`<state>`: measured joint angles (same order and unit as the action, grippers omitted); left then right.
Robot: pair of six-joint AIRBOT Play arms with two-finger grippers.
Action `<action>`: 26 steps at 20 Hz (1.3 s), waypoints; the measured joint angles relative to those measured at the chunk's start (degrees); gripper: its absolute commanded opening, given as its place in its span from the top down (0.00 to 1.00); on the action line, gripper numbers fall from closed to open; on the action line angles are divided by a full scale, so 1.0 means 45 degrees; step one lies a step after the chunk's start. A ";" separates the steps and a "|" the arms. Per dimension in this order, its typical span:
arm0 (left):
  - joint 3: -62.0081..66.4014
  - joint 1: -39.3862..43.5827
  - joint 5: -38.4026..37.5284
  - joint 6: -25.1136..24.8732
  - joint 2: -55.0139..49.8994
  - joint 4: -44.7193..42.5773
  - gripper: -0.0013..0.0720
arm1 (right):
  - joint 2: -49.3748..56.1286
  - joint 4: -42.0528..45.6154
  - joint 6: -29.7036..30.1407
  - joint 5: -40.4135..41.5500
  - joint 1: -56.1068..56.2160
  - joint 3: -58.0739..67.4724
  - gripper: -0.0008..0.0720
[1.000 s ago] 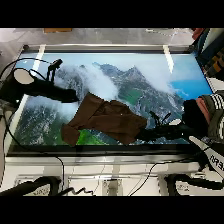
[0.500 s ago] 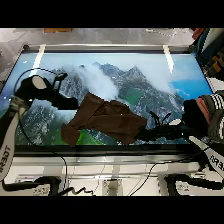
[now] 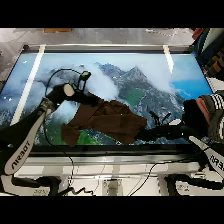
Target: Fold the clothes and pants, and hang the long-sleeved shirts on hangers.
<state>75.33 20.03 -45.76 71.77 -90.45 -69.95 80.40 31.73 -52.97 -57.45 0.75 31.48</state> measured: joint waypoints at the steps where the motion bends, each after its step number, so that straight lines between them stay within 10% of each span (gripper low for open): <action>1: 0.0000 0.0277 0.0233 0.0073 -0.0078 -0.0447 0.33 | 0.0000 -0.0005 0.0000 0.0010 0.0000 0.0000 0.96; 3: 0.0000 0.0753 0.0413 0.0481 -0.0340 -0.1336 0.10 | 0.0000 -0.0015 0.0000 0.0039 0.0005 0.0000 0.96; 14: 0.0078 0.1409 0.0840 0.2846 -0.1549 -0.4949 0.12 | -0.0005 -0.0019 0.0000 0.0262 0.0005 0.0005 0.96; 17: 0.0262 0.1413 0.0850 0.2958 -0.1603 -0.5940 0.37 | -0.0005 -0.0019 0.0000 0.0301 0.0005 0.0005 0.96; 26: 0.0724 0.1200 0.0821 0.3011 -0.1549 -0.6790 0.63 | -0.0005 -0.0010 0.0000 0.0355 0.0005 0.0010 0.96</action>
<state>78.59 25.43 -42.06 85.32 -97.43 -100.51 80.38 31.68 -52.97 -55.86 0.78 31.53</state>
